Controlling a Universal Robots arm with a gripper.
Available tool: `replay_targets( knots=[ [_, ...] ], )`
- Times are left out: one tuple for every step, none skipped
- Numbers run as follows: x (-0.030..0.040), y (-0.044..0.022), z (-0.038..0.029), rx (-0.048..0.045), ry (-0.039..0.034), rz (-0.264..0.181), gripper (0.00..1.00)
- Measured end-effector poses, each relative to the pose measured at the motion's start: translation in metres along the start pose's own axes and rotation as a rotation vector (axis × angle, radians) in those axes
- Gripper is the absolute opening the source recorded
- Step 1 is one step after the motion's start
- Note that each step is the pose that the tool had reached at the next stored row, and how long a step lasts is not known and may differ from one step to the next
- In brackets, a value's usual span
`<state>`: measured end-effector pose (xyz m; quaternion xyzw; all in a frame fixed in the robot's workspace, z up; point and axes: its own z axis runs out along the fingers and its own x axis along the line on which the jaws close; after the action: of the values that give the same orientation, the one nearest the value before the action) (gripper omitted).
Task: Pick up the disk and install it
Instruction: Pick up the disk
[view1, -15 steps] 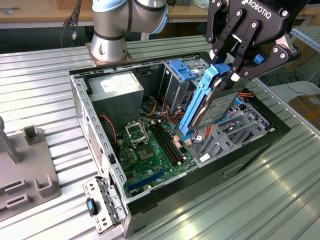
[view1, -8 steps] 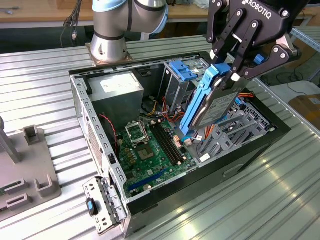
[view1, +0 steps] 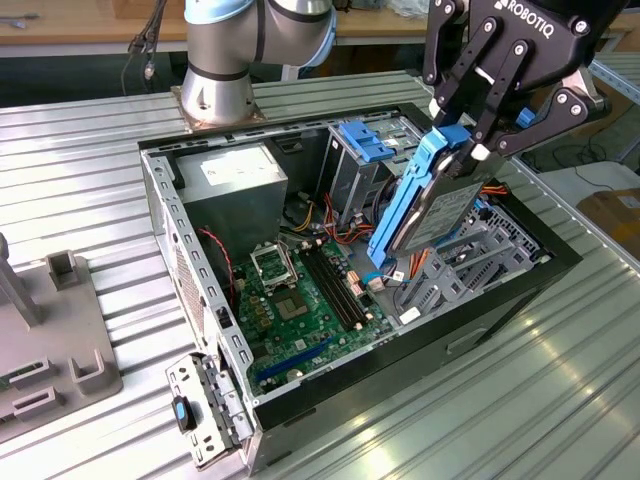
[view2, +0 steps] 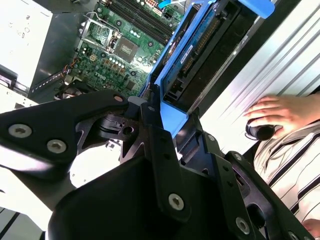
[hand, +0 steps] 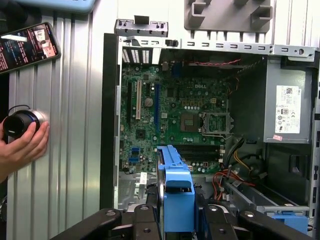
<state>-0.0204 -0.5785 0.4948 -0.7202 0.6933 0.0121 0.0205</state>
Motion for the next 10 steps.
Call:
replay_targets(
  knots=[
    [0.0000, -0.0001, 0.0000, 0.0000, 0.0000, 0.000, 0.36],
    [0.0000, -0.0001, 0.0000, 0.0000, 0.0000, 0.000, 0.36],
    [0.0000, -0.0001, 0.0000, 0.0000, 0.0000, 0.000, 0.36],
    [0.0000, -0.0005, 0.0000, 0.0000, 0.0000, 0.000, 0.36],
    [0.0000, -0.0016, 0.0000, 0.0000, 0.0000, 0.000, 0.36],
    [0.0001, -0.0025, 0.0000, 0.0000, 0.0000, 0.000, 0.36],
    [0.0002, -0.0042, 0.0001, 0.0000, -0.0001, 0.000, 0.36],
    [0.0002, -0.0054, 0.0001, 0.0000, 0.0000, 0.000, 0.36],
    [0.0005, -0.0061, 0.0000, -0.0001, 0.0001, 0.000, 0.36],
    [0.0011, -0.0065, 0.0000, 0.0000, 0.0001, 0.000, 0.36]
  ],
)
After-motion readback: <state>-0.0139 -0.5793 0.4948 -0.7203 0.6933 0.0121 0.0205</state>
